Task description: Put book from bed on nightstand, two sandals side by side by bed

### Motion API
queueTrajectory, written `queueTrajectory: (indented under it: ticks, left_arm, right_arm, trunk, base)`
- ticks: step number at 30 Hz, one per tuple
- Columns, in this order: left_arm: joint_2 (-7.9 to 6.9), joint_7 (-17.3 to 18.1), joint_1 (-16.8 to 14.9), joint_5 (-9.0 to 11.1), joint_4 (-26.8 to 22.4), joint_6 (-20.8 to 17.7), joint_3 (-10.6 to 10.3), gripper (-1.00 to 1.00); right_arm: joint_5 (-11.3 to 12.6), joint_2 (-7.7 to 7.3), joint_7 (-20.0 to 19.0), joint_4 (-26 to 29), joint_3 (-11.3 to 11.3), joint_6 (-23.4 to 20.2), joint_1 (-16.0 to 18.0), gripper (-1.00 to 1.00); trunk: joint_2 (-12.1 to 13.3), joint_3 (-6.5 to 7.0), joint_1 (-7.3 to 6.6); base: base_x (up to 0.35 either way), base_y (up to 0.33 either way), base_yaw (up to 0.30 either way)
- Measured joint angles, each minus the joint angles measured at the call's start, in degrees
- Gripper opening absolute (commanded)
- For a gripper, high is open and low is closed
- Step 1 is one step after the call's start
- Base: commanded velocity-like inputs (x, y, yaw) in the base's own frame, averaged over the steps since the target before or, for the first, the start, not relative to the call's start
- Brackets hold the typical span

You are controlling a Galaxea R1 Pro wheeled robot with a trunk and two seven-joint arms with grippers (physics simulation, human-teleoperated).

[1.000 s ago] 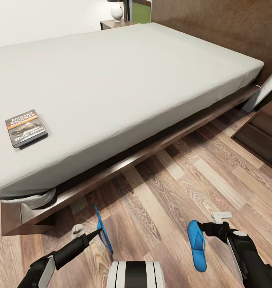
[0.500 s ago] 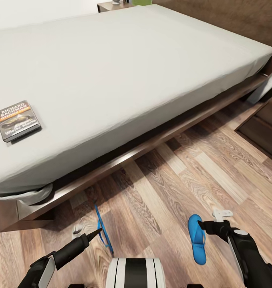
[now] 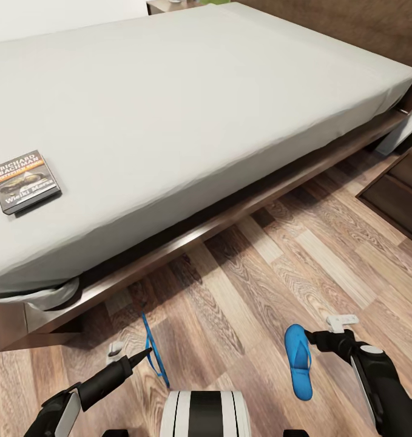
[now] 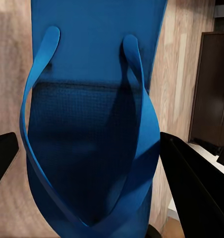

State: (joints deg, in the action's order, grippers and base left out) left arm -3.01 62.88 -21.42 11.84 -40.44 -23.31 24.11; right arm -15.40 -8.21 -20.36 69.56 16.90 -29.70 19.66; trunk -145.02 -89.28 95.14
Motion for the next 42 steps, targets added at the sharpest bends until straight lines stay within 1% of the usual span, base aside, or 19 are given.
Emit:
queueTrajectory:
  ticks: [9,42]
  left_arm:
    - [0.02,0.0,0.0,-0.1,0.0,0.0,0.0,-1.00]
    - [0.06,0.1,0.0,-0.1,0.0,0.0,-0.1,-1.00]
  right_arm:
    - [0.0,0.41,0.0,-0.2,0.1,0.0,0.0,1.00]
    - [-0.4,0.82,0.3,-0.2,0.0,0.3,0.0,1.00]
  trunk:
    - [0.0,0.00,0.00]
    - [0.0,0.00,0.00]
  base:
    - [0.000,0.000,0.000]
    - [0.000,0.000,0.000]
